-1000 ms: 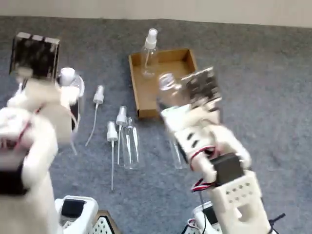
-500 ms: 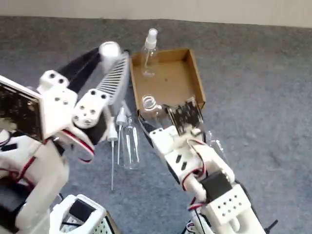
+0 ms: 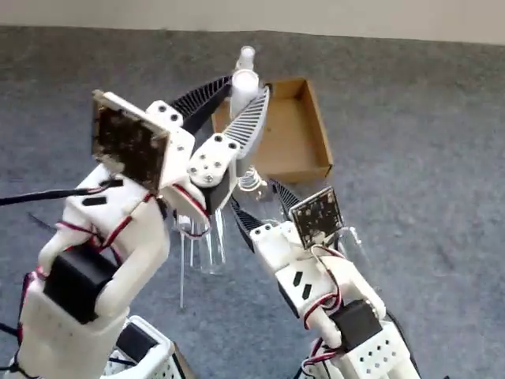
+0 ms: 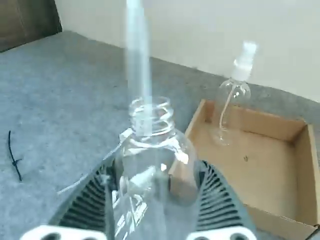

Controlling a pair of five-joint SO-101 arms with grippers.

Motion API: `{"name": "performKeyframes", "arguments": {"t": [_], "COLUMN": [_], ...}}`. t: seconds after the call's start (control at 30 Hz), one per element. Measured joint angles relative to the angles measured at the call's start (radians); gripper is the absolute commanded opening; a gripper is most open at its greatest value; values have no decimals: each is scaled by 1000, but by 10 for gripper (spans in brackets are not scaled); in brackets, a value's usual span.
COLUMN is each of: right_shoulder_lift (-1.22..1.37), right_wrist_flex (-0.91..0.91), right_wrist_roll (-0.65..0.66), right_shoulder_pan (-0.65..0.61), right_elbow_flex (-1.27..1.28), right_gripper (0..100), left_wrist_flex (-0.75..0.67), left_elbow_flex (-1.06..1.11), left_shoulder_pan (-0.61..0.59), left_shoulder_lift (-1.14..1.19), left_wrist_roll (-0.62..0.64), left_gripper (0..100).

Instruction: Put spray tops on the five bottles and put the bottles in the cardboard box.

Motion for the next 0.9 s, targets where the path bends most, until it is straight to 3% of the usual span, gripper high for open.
{"name": "performKeyframes", "arguments": {"t": [0.47, 0.9], "right_shoulder_lift": [-6, -6], "right_wrist_flex": [0, 0], "right_wrist_roll": [0, 0], "right_shoulder_pan": [0, 0], "right_elbow_flex": [0, 0], "right_gripper": [3, 3], "left_wrist_flex": [0, -18], "left_elbow_flex": [48, -106], "left_shoulder_pan": [-2, -38], "left_shoulder_lift": [0, 60], "left_wrist_roll": [0, -61], "left_gripper": [31, 31]}}
